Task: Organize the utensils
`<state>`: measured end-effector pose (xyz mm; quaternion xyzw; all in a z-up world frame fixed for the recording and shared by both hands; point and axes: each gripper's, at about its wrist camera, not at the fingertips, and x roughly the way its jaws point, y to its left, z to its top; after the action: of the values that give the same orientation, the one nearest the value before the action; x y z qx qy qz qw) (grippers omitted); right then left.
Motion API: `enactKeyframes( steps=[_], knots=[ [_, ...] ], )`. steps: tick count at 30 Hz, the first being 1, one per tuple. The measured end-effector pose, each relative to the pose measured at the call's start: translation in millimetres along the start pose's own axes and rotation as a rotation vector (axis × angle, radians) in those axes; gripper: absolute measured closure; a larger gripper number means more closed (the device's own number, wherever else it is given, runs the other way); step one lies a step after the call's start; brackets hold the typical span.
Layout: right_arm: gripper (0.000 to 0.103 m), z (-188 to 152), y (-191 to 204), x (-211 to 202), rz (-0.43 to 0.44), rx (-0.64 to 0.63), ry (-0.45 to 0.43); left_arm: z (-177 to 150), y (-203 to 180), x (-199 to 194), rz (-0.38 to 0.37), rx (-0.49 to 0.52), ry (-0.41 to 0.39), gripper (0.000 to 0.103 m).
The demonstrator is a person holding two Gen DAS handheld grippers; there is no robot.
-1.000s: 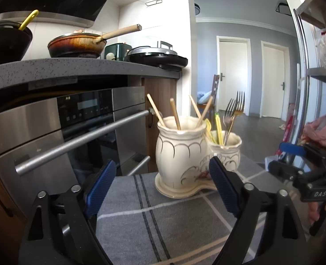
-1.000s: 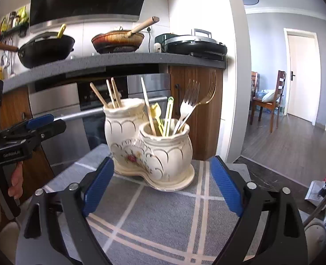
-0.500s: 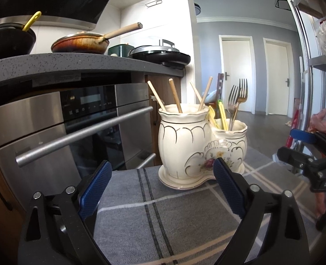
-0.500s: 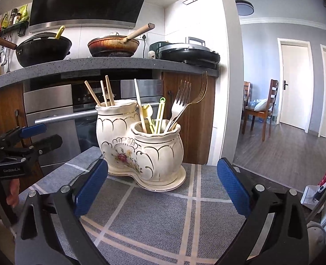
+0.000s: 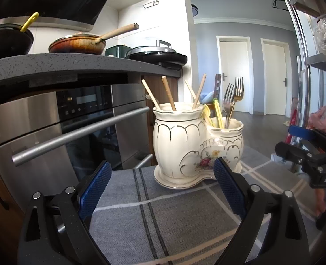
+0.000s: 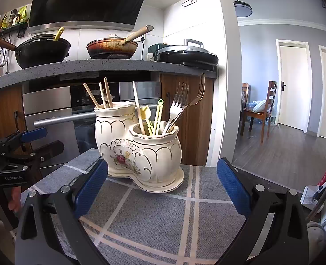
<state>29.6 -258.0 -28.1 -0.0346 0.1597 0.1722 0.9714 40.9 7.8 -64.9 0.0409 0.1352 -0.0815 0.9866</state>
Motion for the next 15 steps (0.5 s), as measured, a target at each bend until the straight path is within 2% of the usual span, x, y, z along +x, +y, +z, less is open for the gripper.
enactKeyframes(
  steps=[15],
  knots=[
    [0.005,2.0,0.5,-2.1,-0.012,-0.003,-0.012,0.3,4.5,0.1,0.004,-0.019,0.000,0.010]
  ],
)
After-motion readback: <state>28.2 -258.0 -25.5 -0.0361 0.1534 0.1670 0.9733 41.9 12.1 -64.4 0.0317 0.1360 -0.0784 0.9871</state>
